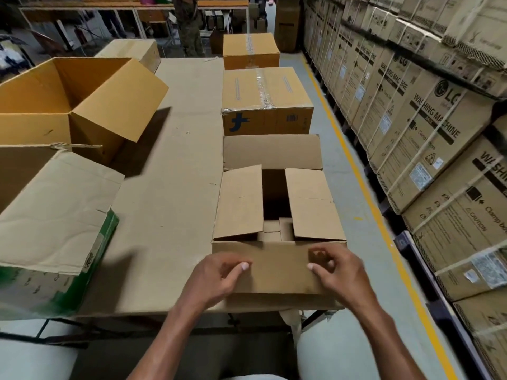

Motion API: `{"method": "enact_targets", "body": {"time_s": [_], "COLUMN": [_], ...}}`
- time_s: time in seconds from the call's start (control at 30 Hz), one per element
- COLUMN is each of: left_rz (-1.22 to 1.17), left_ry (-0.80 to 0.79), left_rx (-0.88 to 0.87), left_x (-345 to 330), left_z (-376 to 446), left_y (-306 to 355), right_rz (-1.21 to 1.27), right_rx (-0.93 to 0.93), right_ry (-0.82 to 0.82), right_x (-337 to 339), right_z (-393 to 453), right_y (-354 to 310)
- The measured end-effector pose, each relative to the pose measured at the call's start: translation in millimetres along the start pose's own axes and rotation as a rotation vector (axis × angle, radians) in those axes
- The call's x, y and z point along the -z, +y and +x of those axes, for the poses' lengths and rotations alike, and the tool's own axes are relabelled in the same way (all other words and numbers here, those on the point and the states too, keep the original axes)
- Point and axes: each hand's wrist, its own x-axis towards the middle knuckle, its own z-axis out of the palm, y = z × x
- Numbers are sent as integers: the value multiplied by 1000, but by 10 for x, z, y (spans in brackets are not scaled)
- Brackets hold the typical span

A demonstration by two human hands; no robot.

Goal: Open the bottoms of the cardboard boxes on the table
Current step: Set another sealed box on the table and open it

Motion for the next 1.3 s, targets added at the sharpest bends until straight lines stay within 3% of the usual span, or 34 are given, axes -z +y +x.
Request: {"method": "enact_targets", "body": {"time_s": [0.17,0.3,0.4,0.67,0.77,0.97,1.17,1.3], "left_rz": [10,-14,97,321,372,330,333,339], "left_ry": [-61,-60,-60,284,219,-99,-64,-44], "left_rx": [-148,-72,-7,28,152,285,255,248], "left_x": [-436,-487,-403,-12,62,78,20,-6], "left_z": [159,414,546,724,735,714,678,666], "left_y": [299,674,821,457,253,5,-36,-61], "right_rz": [-67,-30,-23,7,8,-19,77,-63], "right_rx": [36,19,8,-14,-18,-15,75,93], "right_ry": [96,106,87,94,100,97,80,2], "right_x": [-392,-412,-399,-402,-403,-446,-519,-606], "right_z": [-116,-104,-106,-106,-103,-59,16,195], "right_y": [-195,-190,-184,-236,-267,-331,-635,-950]}}
